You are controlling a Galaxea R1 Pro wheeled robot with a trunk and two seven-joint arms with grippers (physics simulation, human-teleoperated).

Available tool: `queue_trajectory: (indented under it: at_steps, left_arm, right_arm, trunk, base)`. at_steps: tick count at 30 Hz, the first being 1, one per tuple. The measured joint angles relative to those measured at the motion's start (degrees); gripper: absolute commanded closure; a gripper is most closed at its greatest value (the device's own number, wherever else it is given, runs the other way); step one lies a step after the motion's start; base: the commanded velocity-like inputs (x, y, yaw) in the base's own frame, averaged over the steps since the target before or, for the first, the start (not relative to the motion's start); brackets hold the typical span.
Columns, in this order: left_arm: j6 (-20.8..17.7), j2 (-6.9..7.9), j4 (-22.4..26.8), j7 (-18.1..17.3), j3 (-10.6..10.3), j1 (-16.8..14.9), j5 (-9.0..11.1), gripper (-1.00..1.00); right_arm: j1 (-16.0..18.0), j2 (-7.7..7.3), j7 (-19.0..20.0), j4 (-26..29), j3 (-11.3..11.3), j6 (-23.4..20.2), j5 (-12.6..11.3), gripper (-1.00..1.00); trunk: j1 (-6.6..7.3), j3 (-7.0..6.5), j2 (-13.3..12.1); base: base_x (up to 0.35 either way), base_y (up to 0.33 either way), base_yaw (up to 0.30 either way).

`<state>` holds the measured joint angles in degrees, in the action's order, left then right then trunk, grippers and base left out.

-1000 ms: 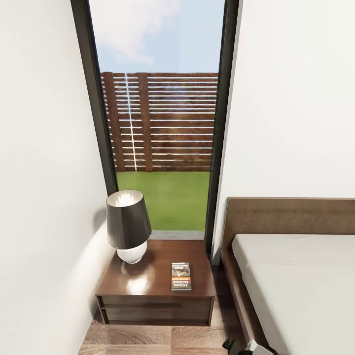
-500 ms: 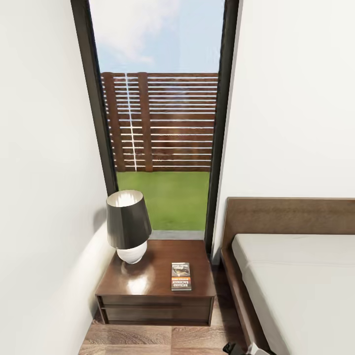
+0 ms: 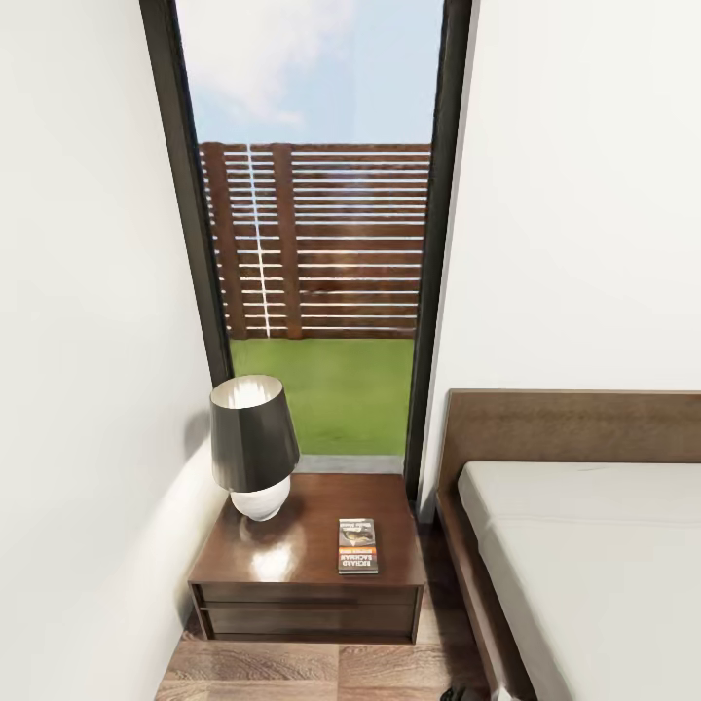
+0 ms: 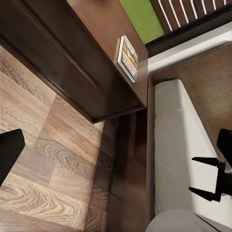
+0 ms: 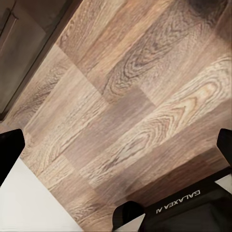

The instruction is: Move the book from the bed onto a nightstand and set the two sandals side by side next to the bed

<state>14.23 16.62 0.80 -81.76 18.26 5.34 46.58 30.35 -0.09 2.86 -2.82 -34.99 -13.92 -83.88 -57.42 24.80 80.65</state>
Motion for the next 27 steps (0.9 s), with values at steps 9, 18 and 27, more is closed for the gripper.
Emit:
queue_trajectory:
  at_steps: [9,18,27]
  left_arm:
    - [0.0,0.0,0.0,0.0,0.01,0.0,0.12,-1.0]
    - [0.0,0.06,0.0,-0.04,0.02,0.0,0.14,-1.0]
    - [-0.03,0.09,0.0,-0.02,0.01,0.0,0.14,-1.0]
  right_arm:
    - [-1.58,0.16,0.0,0.0,-0.02,-0.05,0.0,-1.0]
    - [-2.42,0.16,0.0,0.0,-0.03,-0.01,0.0,-1.0]
    - [-2.62,0.16,0.0,0.0,-0.03,-0.02,0.0,-1.0]
  trunk:
    - [0.0,0.0,0.0]
    - [0.0,0.0,0.0]
    - [0.0,0.0,0.0]
  base:
    - [0.0,0.0,0.0]
    - [0.0,0.0,0.0]
    - [0.0,0.0,0.0]
